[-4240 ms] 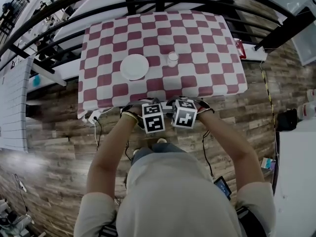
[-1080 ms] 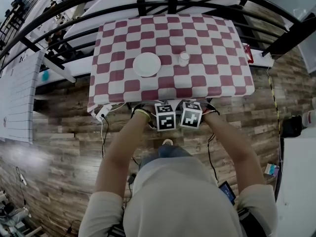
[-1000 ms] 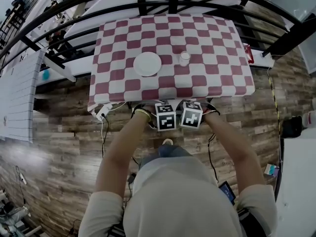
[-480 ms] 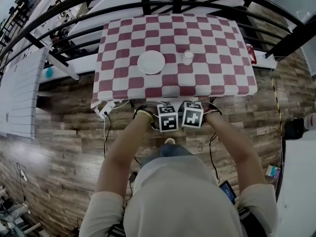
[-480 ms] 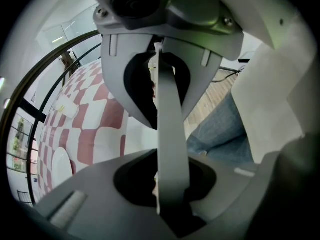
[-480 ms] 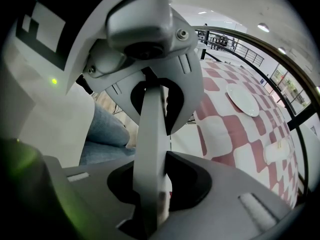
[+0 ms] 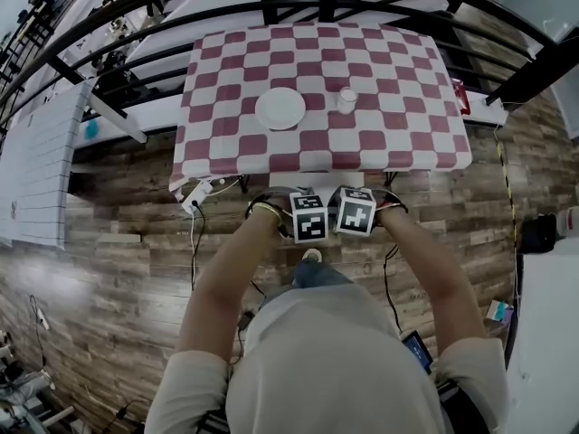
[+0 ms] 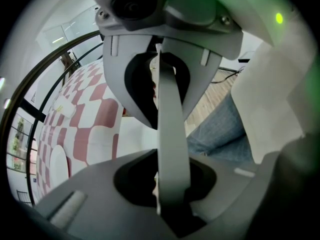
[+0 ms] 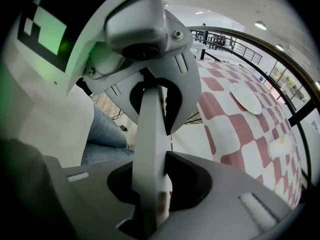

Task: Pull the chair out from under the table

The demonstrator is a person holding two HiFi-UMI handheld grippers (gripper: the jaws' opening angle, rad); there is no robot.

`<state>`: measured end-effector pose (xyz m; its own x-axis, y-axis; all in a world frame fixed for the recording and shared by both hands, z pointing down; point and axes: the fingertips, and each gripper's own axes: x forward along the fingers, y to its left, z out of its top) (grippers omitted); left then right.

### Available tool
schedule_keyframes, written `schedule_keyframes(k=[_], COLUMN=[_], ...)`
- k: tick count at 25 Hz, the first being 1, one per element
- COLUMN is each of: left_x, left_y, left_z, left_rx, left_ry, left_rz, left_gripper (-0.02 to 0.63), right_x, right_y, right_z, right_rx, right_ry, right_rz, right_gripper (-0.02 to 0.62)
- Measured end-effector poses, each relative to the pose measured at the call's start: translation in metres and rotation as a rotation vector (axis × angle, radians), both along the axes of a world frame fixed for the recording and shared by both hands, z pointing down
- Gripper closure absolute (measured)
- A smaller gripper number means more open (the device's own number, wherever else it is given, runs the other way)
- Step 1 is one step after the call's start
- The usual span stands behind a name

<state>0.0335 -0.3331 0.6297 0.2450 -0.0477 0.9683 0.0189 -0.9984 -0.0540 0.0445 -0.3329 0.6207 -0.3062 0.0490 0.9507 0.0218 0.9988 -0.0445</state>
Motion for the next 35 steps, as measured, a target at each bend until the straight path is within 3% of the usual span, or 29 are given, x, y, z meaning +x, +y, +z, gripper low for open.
schedule_keyframes(k=[35], left_x=[-0.01], left_y=[0.064], left_z=[0.0], left_rx=[-0.011], left_ry=[0.001], left_rz=[0.018], left_gripper=[0.529], right_x=[-0.01], right_y=[0.065], right_z=[0.0], right_rx=[-0.034], right_ry=[0.008], right_rz=[0.008], right_gripper=[0.515])
